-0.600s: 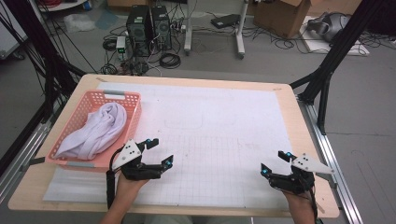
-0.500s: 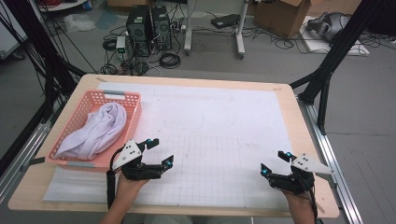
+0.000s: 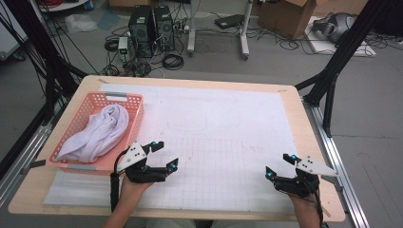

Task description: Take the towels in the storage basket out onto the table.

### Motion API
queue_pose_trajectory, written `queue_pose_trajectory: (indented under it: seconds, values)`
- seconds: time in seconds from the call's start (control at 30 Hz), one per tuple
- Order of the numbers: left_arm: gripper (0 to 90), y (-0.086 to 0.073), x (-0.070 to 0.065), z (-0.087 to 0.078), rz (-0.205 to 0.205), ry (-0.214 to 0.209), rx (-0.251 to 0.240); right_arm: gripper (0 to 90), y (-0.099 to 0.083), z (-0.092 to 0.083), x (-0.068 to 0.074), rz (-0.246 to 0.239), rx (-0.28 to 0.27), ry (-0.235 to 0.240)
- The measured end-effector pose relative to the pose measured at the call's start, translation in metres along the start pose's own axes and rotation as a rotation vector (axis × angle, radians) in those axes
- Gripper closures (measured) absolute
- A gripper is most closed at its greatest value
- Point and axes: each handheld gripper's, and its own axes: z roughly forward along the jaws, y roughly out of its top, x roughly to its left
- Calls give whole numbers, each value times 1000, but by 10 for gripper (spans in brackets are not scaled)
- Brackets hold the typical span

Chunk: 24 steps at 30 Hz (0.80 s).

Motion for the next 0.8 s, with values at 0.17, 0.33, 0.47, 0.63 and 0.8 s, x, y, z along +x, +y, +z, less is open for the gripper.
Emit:
queue_pose_trajectory:
  seconds: [0.17,0.33,0.47,0.63,0.8]
  values:
    - [163,2,-2,-3,-4,-1,-7,147,3,-6,2,21,-40,-13]
    - [163,2,-3,0,-3,-10,7,148,3,-9,4,18,-33,-10]
    - [163,2,-4,3,-5,-19,13,147,3,-9,4,23,-35,-5]
    - [164,2,-3,1,-2,-19,12,147,2,-8,3,29,-21,-3]
    - [165,5,-1,0,-11,-15,3,147,2,-9,3,25,-24,-5]
